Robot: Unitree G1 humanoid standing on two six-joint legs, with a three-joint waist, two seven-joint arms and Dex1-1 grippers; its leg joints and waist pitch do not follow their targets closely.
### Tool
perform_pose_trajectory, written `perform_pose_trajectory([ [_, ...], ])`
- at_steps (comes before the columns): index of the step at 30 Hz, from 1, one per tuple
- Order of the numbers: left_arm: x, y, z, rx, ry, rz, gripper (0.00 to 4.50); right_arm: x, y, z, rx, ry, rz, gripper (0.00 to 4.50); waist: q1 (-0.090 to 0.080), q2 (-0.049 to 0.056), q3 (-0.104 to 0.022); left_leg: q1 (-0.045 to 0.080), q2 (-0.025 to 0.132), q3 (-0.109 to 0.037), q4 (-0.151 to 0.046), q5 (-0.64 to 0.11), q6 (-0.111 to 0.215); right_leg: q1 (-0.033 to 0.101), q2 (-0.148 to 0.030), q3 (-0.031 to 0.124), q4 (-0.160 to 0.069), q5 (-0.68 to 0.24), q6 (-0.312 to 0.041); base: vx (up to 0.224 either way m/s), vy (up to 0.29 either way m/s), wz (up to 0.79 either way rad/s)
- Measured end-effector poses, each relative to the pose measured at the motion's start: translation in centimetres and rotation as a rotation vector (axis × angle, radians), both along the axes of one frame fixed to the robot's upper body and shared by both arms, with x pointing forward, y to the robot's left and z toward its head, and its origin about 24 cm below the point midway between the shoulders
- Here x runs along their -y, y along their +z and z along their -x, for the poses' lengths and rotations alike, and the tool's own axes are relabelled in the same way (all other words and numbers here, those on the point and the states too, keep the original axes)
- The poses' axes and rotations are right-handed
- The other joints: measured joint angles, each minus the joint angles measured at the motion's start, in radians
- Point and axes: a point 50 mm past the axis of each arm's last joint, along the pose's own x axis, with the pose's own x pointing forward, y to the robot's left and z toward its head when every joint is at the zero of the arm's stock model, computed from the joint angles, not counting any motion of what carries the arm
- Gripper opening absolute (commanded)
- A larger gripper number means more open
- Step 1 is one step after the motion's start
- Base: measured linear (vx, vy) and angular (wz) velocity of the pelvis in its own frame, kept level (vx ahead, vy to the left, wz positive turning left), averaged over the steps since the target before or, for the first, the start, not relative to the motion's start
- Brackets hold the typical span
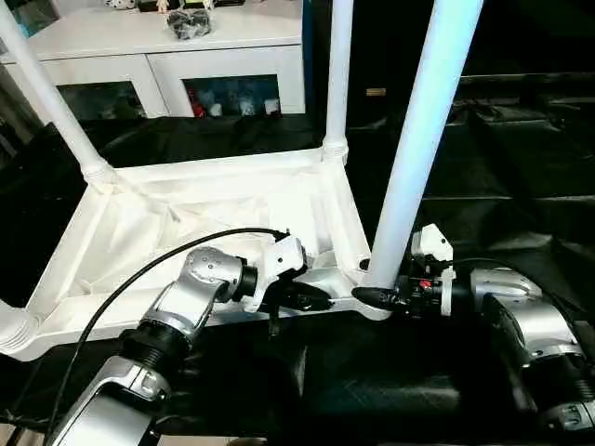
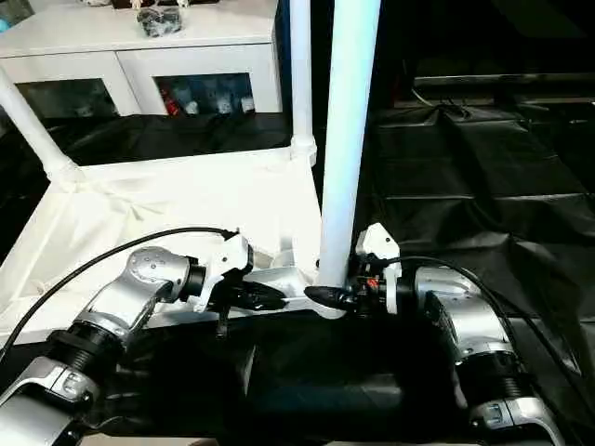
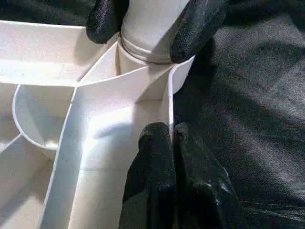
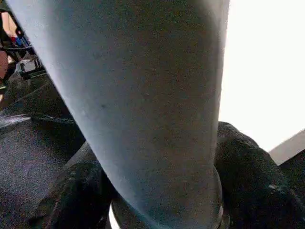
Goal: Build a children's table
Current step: Rotate leg to tighten
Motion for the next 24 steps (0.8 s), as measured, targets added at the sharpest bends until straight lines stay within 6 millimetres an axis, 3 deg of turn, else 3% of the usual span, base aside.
perform_pose_trajectory([
  [11,0.1,0.0,0.0,0.001,0.001,0.003,0.0,-0.1,0.0,0.2,-0.007,-0.006,0.0,2.57,0.001,0.0,0.0,0.0,0.0,0.0,0.0,0.0,0.001,0.0,0.0,0.0,0.0,0.0,0.0,0.0,0.0,0.0],
  [17,0.7,-0.3,-0.3,0.013,0.072,0.012,0.0,-0.8,-0.8,0.1,0.018,-0.128,-0.021,2.56,-0.003,0.0,0.0,0.003,0.0,0.0,0.001,-0.002,-0.004,0.002,0.0,0.001,0.001,0.0,0.0,0.0,0.0,0.0],
  [24,2.8,-0.5,-2.2,0.053,0.315,-0.003,0.0,-2.6,-1.6,-3.0,0.057,-0.564,-0.02,2.56,-0.05,0.0,-0.001,0.009,-0.002,0.0,0.0,-0.003,-0.005,0.007,0.0,0.004,0.0,0.0,0.001,0.0,0.0,0.0],
])
